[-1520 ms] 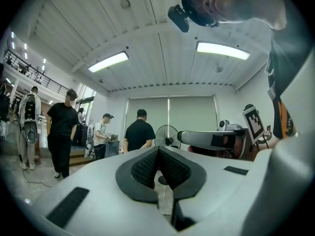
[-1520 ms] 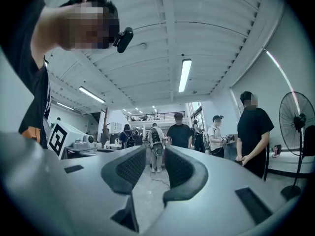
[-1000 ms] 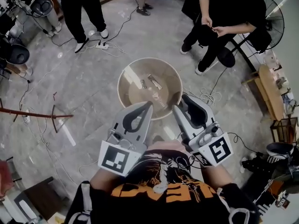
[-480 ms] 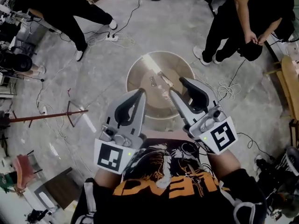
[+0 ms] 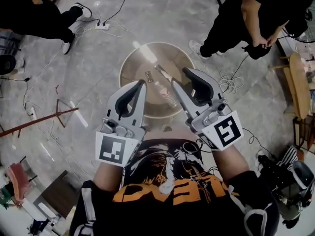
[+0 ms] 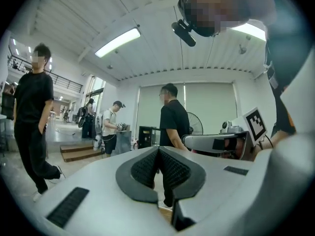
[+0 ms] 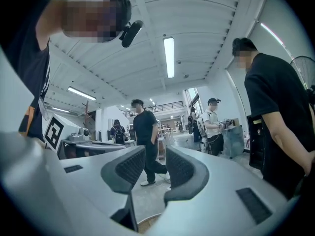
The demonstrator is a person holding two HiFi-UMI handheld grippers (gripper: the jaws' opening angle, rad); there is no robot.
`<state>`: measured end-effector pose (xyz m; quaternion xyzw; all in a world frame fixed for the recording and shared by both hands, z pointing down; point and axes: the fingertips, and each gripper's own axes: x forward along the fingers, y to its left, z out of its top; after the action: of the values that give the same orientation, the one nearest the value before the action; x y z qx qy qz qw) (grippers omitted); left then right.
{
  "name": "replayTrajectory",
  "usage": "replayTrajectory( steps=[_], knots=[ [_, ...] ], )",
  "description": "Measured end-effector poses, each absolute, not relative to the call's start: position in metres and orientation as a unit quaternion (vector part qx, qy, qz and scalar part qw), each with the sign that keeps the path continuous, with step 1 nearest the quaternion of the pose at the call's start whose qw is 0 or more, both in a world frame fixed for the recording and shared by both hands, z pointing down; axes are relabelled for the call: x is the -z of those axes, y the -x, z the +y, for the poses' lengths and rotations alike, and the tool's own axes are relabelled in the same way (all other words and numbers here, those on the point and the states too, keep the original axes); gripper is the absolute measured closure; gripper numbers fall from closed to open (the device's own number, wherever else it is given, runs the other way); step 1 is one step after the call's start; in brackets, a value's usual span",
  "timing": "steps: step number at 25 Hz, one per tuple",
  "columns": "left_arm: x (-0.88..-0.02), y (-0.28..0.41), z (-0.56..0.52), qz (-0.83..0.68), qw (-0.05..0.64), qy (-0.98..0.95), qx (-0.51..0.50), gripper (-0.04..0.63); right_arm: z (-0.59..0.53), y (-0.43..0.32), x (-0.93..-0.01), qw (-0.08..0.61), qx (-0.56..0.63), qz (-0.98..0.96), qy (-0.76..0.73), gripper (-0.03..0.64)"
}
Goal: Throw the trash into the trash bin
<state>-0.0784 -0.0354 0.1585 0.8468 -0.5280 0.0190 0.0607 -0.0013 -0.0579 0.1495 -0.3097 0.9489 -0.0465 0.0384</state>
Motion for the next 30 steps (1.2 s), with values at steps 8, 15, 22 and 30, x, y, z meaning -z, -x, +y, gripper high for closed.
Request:
replayTrajectory(
  steps=[8, 15, 22, 30],
  knots=[
    [-0.242, 0.11, -0.071, -0.533, 0.109, -0.837, -0.053, 0.572, -0.099, 0.033, -0.237, -0.061, 0.069, 0.946, 0.31, 0.469],
    [-0.335, 0.137, -0.098, -0.527, 0.136, -0.834, -0.089, 0.572, -0.148, 0.052, -0.408, -0.192, 0.14, 0.926, 0.293, 0.43],
    [-0.388, 0.154, -0.112, -0.523, 0.173, -0.831, -0.077, 0.572, -0.167, 0.065, -0.617, -0.354, 0.208, 0.871, 0.269, 0.407],
    [-0.472, 0.155, -0.114, -0.535, 0.242, -0.804, -0.097, 0.572, -0.144, 0.017, -0.815, -0.568, 0.214, 0.766, 0.212, 0.351]
  ],
)
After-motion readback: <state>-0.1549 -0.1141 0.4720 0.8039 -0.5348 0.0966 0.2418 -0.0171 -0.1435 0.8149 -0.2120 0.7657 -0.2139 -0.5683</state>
